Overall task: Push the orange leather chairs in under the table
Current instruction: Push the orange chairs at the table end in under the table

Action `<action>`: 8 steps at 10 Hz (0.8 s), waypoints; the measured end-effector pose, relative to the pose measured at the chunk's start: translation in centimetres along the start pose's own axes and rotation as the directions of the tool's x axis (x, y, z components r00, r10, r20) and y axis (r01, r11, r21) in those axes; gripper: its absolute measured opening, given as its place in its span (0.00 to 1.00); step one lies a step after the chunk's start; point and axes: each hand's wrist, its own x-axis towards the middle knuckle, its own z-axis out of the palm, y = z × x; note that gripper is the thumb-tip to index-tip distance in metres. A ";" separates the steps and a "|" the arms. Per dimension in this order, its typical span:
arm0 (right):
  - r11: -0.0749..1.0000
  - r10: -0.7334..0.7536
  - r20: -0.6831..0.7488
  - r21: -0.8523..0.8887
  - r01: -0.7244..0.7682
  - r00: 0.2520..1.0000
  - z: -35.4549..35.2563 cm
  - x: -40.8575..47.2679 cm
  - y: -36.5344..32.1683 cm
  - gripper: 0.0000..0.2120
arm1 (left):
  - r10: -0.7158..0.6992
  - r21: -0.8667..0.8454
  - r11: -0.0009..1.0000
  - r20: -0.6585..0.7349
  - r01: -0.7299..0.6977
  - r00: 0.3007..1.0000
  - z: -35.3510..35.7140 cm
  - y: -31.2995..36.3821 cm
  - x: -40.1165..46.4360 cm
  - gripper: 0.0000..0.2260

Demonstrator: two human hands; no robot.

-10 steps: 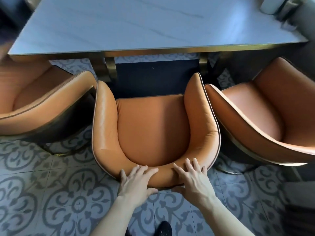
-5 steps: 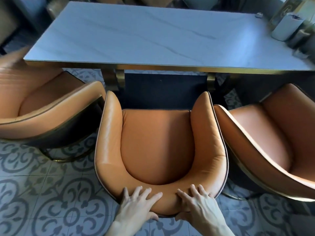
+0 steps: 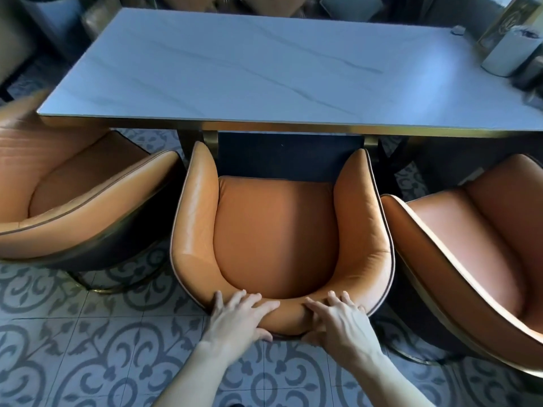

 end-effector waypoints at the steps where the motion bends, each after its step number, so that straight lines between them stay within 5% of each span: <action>1: 1.000 -0.012 -0.043 0.021 0.012 0.999 -2.2 2.5 0.1 0.33 | 0.003 0.071 0.997 -0.015 -0.002 1.000 -2.3 0.2 1.9 0.29; 3: 0.999 0.019 -0.050 0.027 -0.017 0.999 -6.6 7.2 -0.5 0.41 | 0.089 0.214 0.974 -0.084 -0.069 0.992 -6.1 -0.4 6.6 0.28; 8: 0.993 0.117 -0.004 0.023 -0.117 0.993 -9.3 10.2 -2.3 0.43 | 0.080 0.215 0.975 -0.093 -0.059 0.992 -9.8 -0.7 9.3 0.30</action>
